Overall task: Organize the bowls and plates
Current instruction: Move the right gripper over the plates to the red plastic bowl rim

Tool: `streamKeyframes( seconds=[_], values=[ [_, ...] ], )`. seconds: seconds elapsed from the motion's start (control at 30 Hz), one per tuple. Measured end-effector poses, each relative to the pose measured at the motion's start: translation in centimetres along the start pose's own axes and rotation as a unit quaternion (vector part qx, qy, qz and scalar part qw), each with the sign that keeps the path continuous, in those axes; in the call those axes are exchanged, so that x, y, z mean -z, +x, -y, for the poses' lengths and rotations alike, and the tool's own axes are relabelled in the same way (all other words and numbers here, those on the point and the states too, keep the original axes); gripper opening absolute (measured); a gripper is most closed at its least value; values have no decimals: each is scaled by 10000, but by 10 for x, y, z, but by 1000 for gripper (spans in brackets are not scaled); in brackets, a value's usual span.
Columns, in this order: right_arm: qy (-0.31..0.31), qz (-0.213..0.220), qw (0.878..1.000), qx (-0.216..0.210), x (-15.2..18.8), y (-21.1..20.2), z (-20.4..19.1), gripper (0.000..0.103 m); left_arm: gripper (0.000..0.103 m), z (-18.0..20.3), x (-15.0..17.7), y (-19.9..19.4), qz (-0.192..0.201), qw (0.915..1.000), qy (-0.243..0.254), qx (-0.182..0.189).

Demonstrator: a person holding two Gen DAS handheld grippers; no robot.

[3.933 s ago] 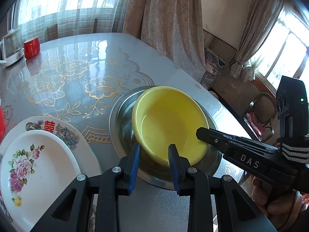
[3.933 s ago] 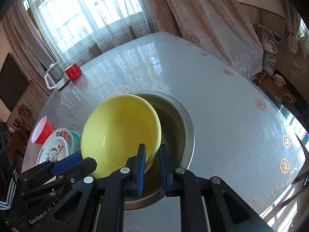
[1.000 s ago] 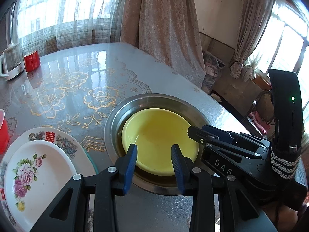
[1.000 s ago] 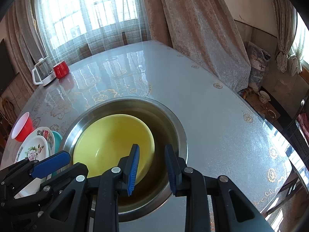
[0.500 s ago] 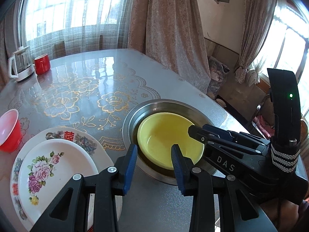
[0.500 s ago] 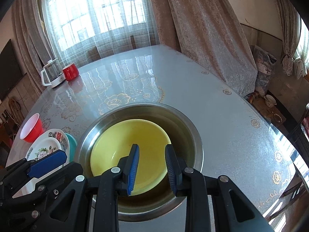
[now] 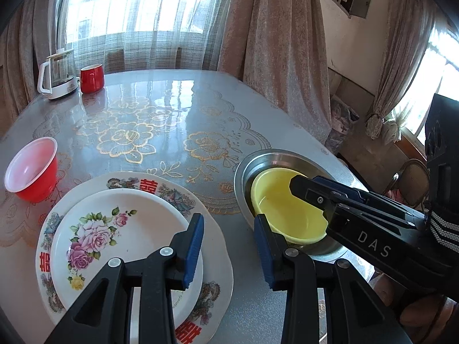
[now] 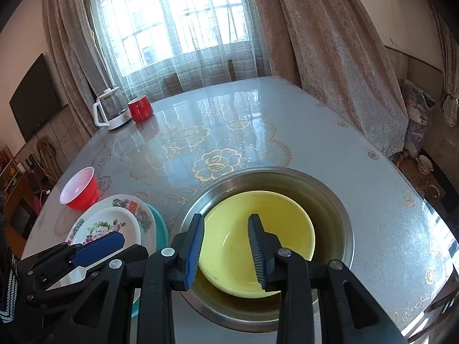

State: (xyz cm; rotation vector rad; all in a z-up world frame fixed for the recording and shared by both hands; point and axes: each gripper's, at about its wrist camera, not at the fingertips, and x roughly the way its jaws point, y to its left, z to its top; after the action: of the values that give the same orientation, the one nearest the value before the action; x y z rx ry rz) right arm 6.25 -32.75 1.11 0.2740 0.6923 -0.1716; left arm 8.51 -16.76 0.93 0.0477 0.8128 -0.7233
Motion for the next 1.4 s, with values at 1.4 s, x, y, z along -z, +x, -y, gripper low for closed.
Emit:
streamKeyframes(
  seconds=[1.4],
  values=[
    [-793,-1303,9675,-2015,-30,96,-189,31,37,-234,26,-75,472,9567,-2397,-1582]
  ],
)
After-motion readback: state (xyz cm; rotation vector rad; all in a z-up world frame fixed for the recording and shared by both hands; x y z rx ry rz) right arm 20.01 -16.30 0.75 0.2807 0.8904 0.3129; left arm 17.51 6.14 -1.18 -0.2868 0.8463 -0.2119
